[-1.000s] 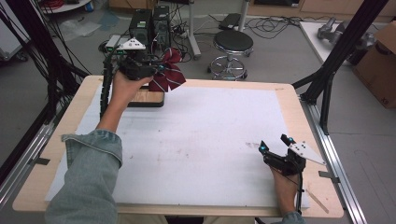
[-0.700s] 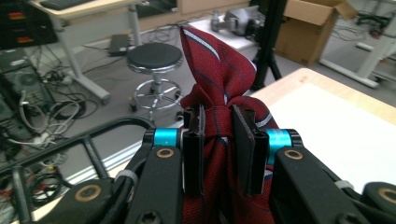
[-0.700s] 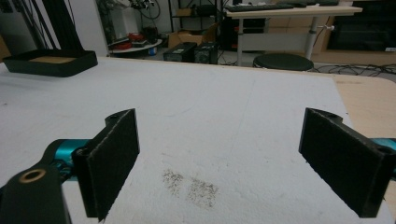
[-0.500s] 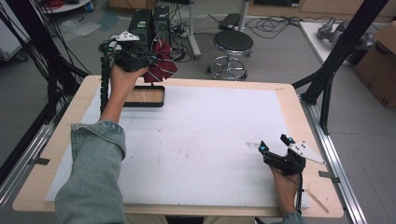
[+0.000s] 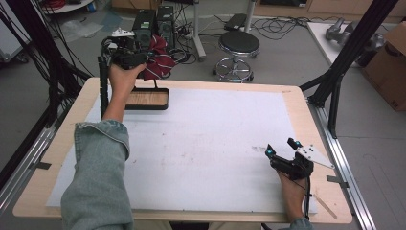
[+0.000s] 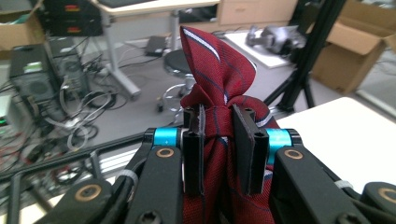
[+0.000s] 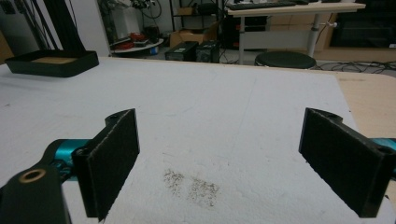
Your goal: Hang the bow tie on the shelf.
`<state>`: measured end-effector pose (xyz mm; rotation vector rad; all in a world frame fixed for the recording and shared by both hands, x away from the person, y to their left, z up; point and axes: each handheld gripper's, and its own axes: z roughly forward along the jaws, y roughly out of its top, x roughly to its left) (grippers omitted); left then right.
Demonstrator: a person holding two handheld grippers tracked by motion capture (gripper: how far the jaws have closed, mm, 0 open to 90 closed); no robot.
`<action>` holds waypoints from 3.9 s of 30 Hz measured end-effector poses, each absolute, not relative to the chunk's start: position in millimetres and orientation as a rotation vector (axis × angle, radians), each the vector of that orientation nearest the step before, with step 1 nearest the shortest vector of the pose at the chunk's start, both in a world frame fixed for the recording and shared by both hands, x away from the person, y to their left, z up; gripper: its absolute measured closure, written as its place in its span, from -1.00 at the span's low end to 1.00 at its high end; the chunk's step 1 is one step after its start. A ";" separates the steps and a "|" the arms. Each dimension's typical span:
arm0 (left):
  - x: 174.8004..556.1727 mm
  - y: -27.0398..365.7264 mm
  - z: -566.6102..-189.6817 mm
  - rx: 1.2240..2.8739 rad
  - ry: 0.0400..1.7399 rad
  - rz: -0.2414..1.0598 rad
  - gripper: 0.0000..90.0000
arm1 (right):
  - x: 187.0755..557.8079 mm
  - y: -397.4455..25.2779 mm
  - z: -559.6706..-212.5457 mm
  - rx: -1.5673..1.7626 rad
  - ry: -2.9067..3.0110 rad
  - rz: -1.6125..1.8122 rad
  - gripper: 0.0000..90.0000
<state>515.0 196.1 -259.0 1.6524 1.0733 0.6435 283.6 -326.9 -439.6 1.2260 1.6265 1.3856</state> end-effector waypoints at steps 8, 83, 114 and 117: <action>508.6 193.0 -274.3 1.748 1.091 0.689 0.66 | 283.2 -326.7 -439.6 1.237 1.632 1.382 -0.75; 298.3 270.6 -366.4 1.543 1.009 0.812 -0.37 | 283.4 -326.1 -440.5 1.244 1.641 1.353 -0.75; 275.5 276.3 -416.3 1.537 1.053 0.846 -0.43 | 283.6 -325.3 -440.7 1.239 1.645 1.344 -0.75; 275.7 277.0 -415.2 1.537 1.052 0.845 -0.43 | 283.5 -325.4 -440.7 1.237 1.644 1.343 -0.75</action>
